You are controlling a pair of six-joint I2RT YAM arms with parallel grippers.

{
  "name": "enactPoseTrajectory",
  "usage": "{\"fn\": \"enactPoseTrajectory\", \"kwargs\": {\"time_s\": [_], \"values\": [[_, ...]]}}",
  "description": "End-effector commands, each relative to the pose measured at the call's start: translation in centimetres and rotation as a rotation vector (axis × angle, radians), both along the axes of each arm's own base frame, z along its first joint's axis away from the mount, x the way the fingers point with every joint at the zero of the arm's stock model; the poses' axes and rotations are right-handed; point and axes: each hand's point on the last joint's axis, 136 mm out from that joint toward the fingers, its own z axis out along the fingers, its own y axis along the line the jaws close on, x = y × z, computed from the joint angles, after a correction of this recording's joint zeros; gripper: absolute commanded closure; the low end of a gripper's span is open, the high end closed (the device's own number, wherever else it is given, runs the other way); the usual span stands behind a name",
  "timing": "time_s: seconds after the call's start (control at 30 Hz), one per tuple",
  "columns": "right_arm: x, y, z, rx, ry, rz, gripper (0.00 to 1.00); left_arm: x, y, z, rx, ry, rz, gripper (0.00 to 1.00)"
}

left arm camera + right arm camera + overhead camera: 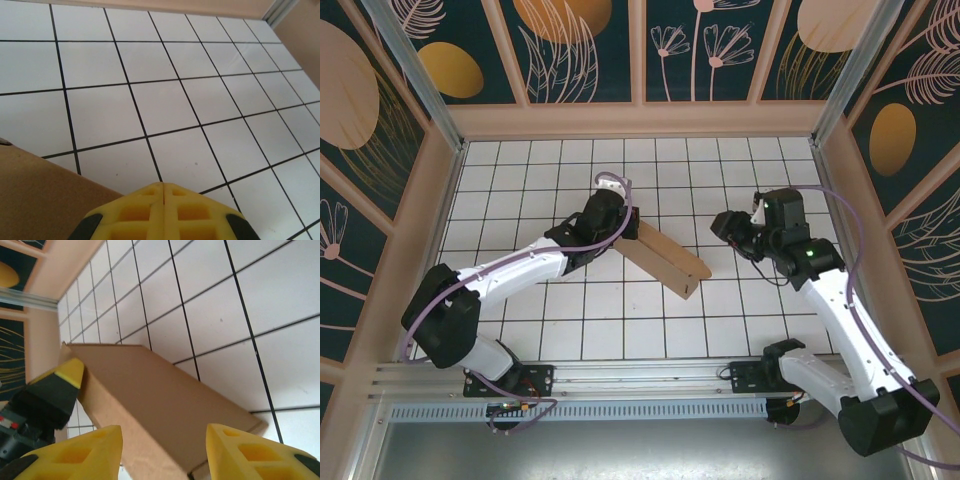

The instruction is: Fold the paper box

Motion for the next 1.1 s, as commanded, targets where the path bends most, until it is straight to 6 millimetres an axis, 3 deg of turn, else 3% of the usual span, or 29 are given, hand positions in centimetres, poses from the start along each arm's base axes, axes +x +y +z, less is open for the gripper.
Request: {"fn": "enactPoseTrajectory", "kwargs": {"time_s": [0.0, 0.33, 0.57, 0.73, 0.87, 1.07], "values": [[-2.1, -0.8, -1.4, -0.083, 0.159, -0.07, 0.49, 0.7, -0.1, -1.0, -0.03, 0.01, 0.044, 1.0], [-4.8, 3.3, -2.6, -0.017, 0.267, -0.003, 0.49, 1.2, -0.5, -2.7, -0.042, 0.022, 0.061, 1.0], [-3.9, 3.9, -3.7, -0.032, 0.247, 0.009, 0.5, 0.9, -0.5, -3.7, -0.037, 0.042, 0.053, 1.0], [-4.1, 3.2, -5.9, -0.063, 0.263, -0.02, 0.5, 0.5, 0.0, -4.0, -0.028, 0.045, 0.055, 1.0], [-4.1, 3.9, -7.0, -0.011, 0.276, -0.018, 0.51, 0.2, 0.0, -4.3, -0.03, 0.055, 0.05, 1.0], [-3.1, 4.6, -7.1, 0.037, 0.223, -0.023, 0.58, 0.0, 0.0, -4.4, -0.035, 0.066, 0.042, 1.0]]}}
